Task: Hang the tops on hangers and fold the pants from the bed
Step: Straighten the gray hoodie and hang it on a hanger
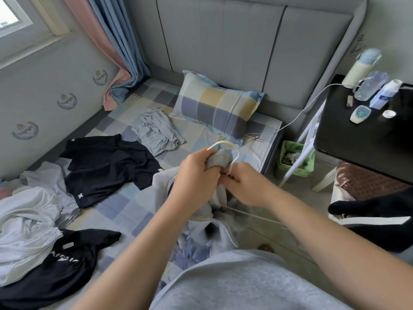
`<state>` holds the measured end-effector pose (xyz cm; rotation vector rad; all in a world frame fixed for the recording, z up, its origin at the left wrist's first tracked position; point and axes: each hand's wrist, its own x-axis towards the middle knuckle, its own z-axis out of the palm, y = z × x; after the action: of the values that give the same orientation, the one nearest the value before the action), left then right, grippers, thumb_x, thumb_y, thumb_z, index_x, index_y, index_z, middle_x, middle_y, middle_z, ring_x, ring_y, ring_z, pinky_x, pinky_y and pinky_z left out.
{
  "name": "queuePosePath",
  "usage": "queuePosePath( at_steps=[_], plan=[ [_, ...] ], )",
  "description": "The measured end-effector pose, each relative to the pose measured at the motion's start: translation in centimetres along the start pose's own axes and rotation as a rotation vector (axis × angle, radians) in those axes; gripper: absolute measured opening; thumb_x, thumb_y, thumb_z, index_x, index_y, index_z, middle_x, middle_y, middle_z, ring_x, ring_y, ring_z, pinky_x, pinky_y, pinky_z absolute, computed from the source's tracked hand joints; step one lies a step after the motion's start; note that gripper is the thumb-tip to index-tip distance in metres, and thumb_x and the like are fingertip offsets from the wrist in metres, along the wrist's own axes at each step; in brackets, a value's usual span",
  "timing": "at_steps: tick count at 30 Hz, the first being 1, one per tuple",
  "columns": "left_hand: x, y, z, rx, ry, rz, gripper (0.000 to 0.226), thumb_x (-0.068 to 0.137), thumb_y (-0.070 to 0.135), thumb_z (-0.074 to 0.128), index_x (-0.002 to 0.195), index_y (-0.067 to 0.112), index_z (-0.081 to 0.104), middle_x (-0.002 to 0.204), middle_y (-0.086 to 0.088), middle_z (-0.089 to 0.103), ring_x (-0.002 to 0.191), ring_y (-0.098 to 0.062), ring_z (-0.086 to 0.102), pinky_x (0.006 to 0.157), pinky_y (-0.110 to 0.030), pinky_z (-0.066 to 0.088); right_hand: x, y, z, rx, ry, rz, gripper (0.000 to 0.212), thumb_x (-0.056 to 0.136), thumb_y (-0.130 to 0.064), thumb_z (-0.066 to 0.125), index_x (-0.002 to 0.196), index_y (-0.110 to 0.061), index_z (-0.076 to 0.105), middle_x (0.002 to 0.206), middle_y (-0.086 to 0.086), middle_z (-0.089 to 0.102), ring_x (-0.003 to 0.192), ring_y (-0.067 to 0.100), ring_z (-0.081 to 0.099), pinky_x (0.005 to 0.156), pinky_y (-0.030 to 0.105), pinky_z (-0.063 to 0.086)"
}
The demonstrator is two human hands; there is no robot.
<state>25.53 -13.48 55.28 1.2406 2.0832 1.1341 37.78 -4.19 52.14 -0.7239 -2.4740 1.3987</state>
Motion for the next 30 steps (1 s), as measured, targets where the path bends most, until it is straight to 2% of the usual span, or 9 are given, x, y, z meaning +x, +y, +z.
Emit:
queuePosePath(
  at_steps=[4,8,11,12,14,17,21,24,30],
  plan=[
    [-1.1,-0.2,1.2,0.020,-0.010,-0.018,0.018,0.089,0.009,0.056,0.084,0.023,0.066,0.069,0.006,0.065,0.067,-0.009,0.061,0.060,-0.032,0.050,-0.6,1.3,3.4,0.237,0.123,0.034,0.030,0.093,0.007,0.048,0.072,-0.011,0.059,0.061,-0.010,0.056,0.061,0.005,0.049,0.057,0.031,0.041],
    [-2.4,-1.6,1.0,0.389,0.033,0.203,0.022,0.090,0.031,0.056,0.105,0.024,0.072,0.098,0.005,0.062,0.093,-0.023,0.054,0.081,-0.037,0.044,-1.0,1.5,3.0,0.492,0.210,0.021,0.040,0.085,-0.005,0.049,0.058,-0.031,0.062,0.049,-0.020,0.049,0.047,-0.003,0.043,0.049,0.016,0.035],
    [-1.8,-2.5,-0.7,0.659,0.129,0.289,0.038,0.091,0.053,0.047,0.097,0.026,0.072,0.110,0.003,0.062,0.113,-0.031,0.050,0.098,-0.047,0.035,-1.1,1.1,1.8,0.502,0.160,-0.045,0.036,0.093,-0.015,0.057,0.061,-0.029,0.066,0.045,-0.019,0.046,0.042,-0.003,0.040,0.048,0.013,0.033],
    [-1.4,-2.8,-1.4,0.668,0.111,0.321,0.043,0.092,0.055,0.043,0.088,0.021,0.069,0.099,0.002,0.065,0.106,-0.032,0.056,0.096,-0.049,0.039,-1.1,1.0,1.3,0.474,0.139,-0.073,0.032,0.095,-0.015,0.058,0.068,-0.027,0.070,0.046,-0.019,0.047,0.042,-0.003,0.040,0.048,0.009,0.032],
    [-0.6,-3.5,-2.6,0.601,0.039,0.370,0.048,0.095,0.056,0.042,0.073,0.015,0.052,0.070,0.000,0.057,0.073,-0.031,0.059,0.071,-0.039,0.045,-1.1,0.9,0.3,0.350,0.074,-0.099,0.018,0.097,-0.019,0.063,0.083,-0.018,0.076,0.051,-0.015,0.048,0.047,0.000,0.037,0.050,0.012,0.030],
    [-0.3,-4.3,-3.5,0.510,0.026,0.273,0.049,0.099,0.055,0.048,0.070,0.015,0.041,0.057,0.001,0.047,0.056,-0.024,0.049,0.051,-0.033,0.032,-1.2,1.2,-1.9,0.168,0.031,-0.088,0.013,0.096,-0.021,0.067,0.087,-0.024,0.075,0.059,-0.013,0.056,0.053,0.004,0.042,0.055,0.018,0.036],
    [-0.4,-4.2,-4.5,0.387,0.073,0.117,0.049,0.095,0.056,0.045,0.075,0.013,0.053,0.061,-0.001,0.054,0.059,-0.020,0.053,0.056,-0.041,0.045,-1.7,1.8,-4.8,-0.022,0.118,-0.070,0.026,0.102,-0.011,0.056,0.087,-0.029,0.069,0.051,-0.026,0.053,0.044,0.002,0.043,0.050,0.011,0.031],
    [-1.0,-2.8,-3.4,0.277,0.025,0.107,0.045,0.099,0.051,0.046,0.073,0.014,0.052,0.060,0.001,0.053,0.058,-0.020,0.051,0.058,-0.045,0.045,-1.7,2.0,-5.1,-0.016,0.157,-0.079,0.030,0.102,-0.016,0.057,0.080,-0.036,0.064,0.052,-0.015,0.047,0.047,0.006,0.034,0.051,0.023,0.030],
    [-1.1,-2.4,-1.9,0.146,-0.035,0.079,0.042,0.101,0.038,0.053,0.064,0.025,0.038,0.054,0.015,0.046,0.051,-0.008,0.039,0.052,-0.032,0.032,-0.8,1.2,-2.3,-0.122,0.091,-0.122,0.022,0.102,-0.026,0.057,0.085,-0.018,0.069,0.068,-0.002,0.063,0.068,0.016,0.058,0.067,0.042,0.047]
  ],
)
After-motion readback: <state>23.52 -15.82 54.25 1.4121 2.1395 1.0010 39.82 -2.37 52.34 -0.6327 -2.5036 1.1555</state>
